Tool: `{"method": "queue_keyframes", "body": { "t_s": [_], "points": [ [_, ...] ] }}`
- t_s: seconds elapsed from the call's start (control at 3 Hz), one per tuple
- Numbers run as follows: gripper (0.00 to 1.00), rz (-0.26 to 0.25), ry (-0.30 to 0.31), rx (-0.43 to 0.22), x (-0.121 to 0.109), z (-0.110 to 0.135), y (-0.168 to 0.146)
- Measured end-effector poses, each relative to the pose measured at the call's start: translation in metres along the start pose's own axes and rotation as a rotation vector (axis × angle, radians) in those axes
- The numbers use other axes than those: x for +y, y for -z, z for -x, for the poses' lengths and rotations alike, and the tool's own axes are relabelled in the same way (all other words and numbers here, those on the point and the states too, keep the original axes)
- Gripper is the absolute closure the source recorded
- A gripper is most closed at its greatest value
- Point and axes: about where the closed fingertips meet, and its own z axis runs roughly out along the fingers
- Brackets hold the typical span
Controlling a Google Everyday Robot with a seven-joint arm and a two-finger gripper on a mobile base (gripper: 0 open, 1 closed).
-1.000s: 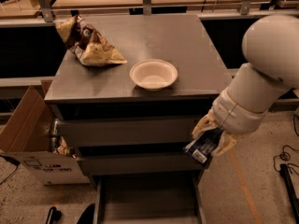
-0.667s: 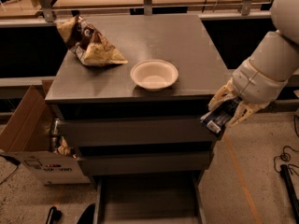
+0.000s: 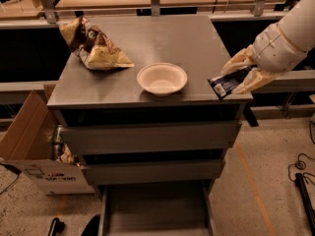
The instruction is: Pick rxbar blueberry from bottom drawer and place on counter
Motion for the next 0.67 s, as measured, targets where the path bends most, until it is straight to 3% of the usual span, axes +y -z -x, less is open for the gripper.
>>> {"method": "queue_keyframes", "body": {
  "t_s": [0.33, 0.67],
  "points": [
    [1.00, -0.076, -0.158, -0.065, -0.015, -0.012, -0.002],
    [1.00, -0.088, -0.296, -0.141, -0.026, -0.022, -0.010]
  ]
}}
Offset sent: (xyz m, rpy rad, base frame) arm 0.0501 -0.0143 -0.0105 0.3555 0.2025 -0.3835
